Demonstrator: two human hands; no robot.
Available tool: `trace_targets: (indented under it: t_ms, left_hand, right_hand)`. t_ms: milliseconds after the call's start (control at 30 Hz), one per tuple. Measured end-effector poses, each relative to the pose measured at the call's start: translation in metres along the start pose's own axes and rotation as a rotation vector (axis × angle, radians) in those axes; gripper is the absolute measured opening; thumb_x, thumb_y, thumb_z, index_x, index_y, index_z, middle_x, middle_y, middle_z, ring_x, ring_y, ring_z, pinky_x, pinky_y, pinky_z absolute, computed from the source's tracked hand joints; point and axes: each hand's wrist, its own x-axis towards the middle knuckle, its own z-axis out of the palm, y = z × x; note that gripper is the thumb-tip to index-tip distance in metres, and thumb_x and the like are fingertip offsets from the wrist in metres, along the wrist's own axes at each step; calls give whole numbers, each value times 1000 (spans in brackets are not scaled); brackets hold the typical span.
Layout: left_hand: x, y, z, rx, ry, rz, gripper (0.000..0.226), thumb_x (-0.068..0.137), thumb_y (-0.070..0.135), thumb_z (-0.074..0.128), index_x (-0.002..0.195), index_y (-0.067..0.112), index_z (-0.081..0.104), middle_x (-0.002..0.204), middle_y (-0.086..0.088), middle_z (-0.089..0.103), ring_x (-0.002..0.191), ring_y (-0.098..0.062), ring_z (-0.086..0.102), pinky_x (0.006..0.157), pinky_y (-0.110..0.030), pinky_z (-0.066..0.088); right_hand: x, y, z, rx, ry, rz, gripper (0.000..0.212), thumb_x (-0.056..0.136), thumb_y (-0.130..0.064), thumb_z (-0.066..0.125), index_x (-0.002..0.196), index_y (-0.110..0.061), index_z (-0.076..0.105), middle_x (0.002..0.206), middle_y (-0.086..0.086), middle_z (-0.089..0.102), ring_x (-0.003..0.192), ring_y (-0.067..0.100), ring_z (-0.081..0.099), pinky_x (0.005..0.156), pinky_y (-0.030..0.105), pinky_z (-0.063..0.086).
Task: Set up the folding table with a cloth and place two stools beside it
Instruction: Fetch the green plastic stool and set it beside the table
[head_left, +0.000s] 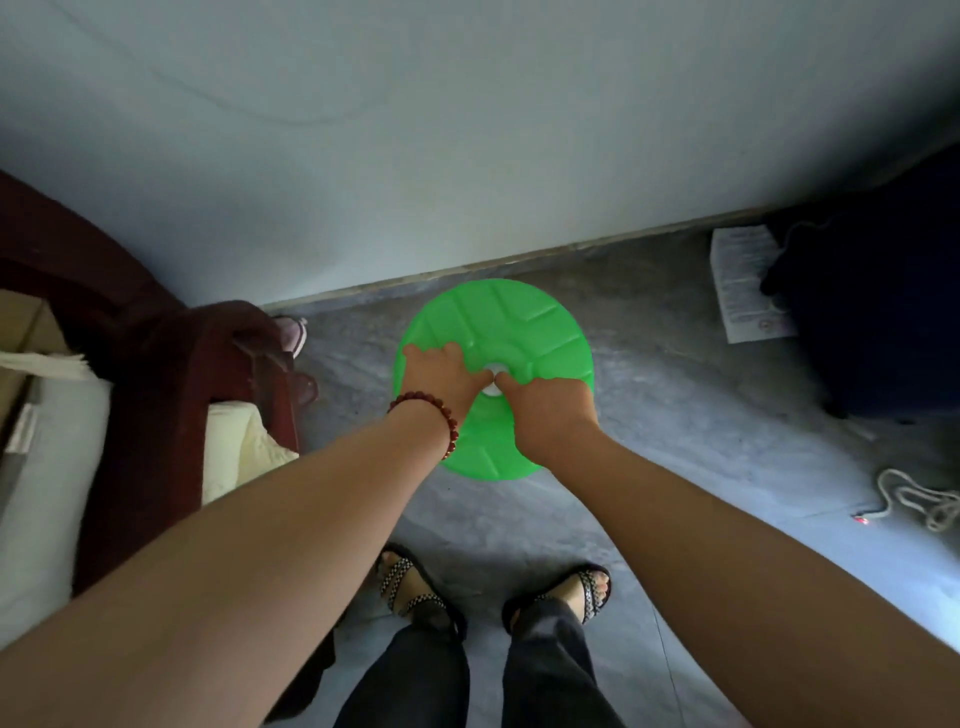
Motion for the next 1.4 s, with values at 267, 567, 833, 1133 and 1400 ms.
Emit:
trace_targets:
  t_ms: [267,567,833,1133,1400]
  left_hand:
    - [-81,37,-88,100,122,79,59,87,38,58,139,38,30,122,-12,44,113,-32,50,97,-46,35]
    - [-170,97,-195,151,222,191,69,79,45,65,138,42,29,124,-11,44,115,-32,49,99,-45,32]
    - [-219,183,-286,135,319,317,53,86,44,54,136,31,41,126,-12,47,117,-30,48,98,-39,31]
    - [-228,272,-337,224,383,338,49,90,38,51,134,17,44,131,-11,45,120,-25,46,98,-37,30]
    - [-201,289,-370,477,414,486,54,80,42,65,129,35,44,123,-10,44,114,-30,48,95,-44,35]
  right_hand:
    - [-95,35,-86,134,152,107,56,88,-40,45,142,-30,30,104,6,66,95,28,63,64,30,36]
    - [-207,88,-162,159,286,206,58,84,-44,49,138,-36,30,95,5,66,89,28,64,61,29,35]
    - [-294,165,-197,178,395,362,50,82,-48,49,130,-38,40,89,2,65,85,26,63,60,29,33]
    - [-351,236,-206,133,362,499,53,84,-58,45,134,-41,37,92,1,63,88,24,62,60,28,30]
    - [-348,274,-217,169,406,576,54,83,-63,44,131,-38,42,89,1,64,85,24,63,61,29,32]
